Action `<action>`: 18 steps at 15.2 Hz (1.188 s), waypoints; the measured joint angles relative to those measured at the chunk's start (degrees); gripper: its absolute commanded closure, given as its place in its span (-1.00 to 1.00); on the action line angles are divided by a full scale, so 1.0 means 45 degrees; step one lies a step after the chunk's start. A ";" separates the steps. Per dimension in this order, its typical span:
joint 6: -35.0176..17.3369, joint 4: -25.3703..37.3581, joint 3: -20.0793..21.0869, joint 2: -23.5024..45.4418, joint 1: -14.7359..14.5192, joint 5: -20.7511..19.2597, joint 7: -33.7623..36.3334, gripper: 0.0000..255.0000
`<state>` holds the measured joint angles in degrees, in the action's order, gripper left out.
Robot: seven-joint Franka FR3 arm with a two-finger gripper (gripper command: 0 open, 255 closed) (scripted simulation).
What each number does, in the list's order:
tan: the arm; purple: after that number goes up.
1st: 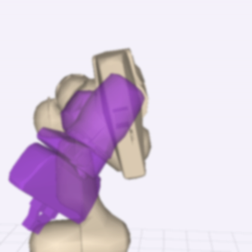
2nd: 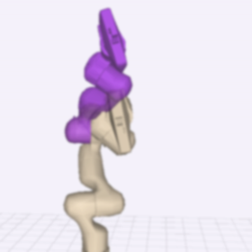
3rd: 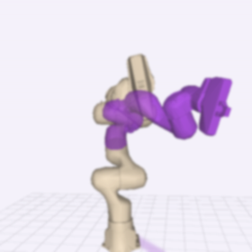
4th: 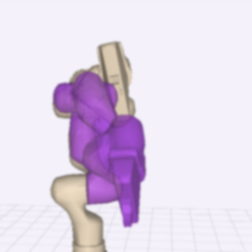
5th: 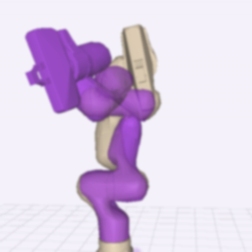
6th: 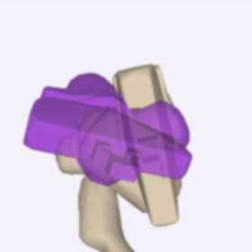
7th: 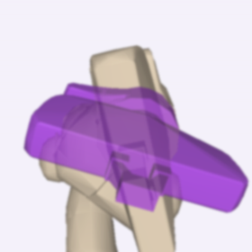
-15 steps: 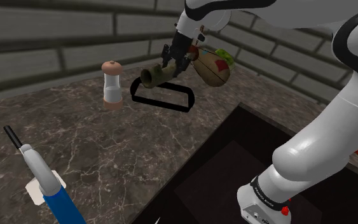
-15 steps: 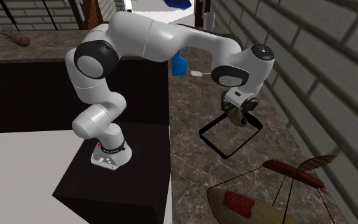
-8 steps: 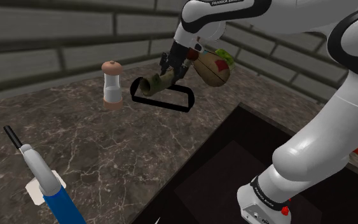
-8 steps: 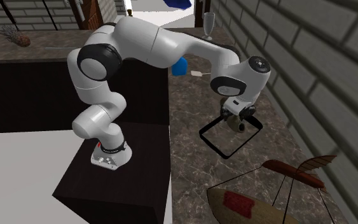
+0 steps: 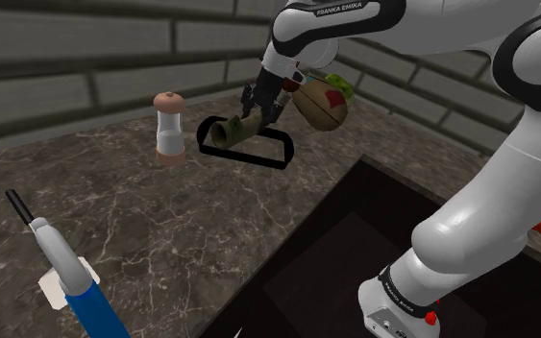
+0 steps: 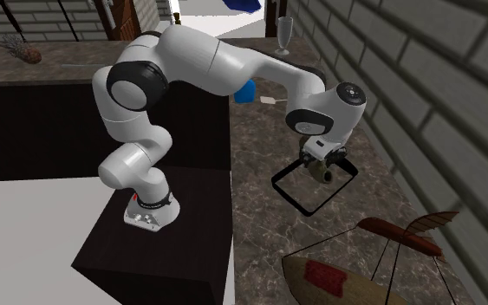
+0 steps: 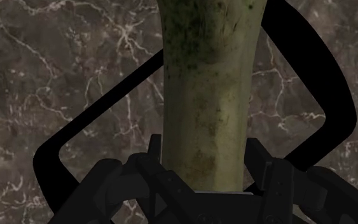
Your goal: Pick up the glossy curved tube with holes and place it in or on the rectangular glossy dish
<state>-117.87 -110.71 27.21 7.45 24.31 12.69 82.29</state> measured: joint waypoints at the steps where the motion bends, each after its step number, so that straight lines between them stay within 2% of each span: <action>1: -0.0001 0.0001 0.0000 0.0002 -0.0001 -0.0001 0.0001 -1.00; 7: -0.0003 0.0007 0.0001 -0.0003 -0.0001 0.0000 0.0001 -1.00; 12: 0.1332 0.0878 -0.0103 -0.0480 0.0200 0.0112 -0.0055 -1.00; 18: 0.1545 0.1073 -0.0134 -0.0472 0.0236 0.0094 -0.0071 -1.00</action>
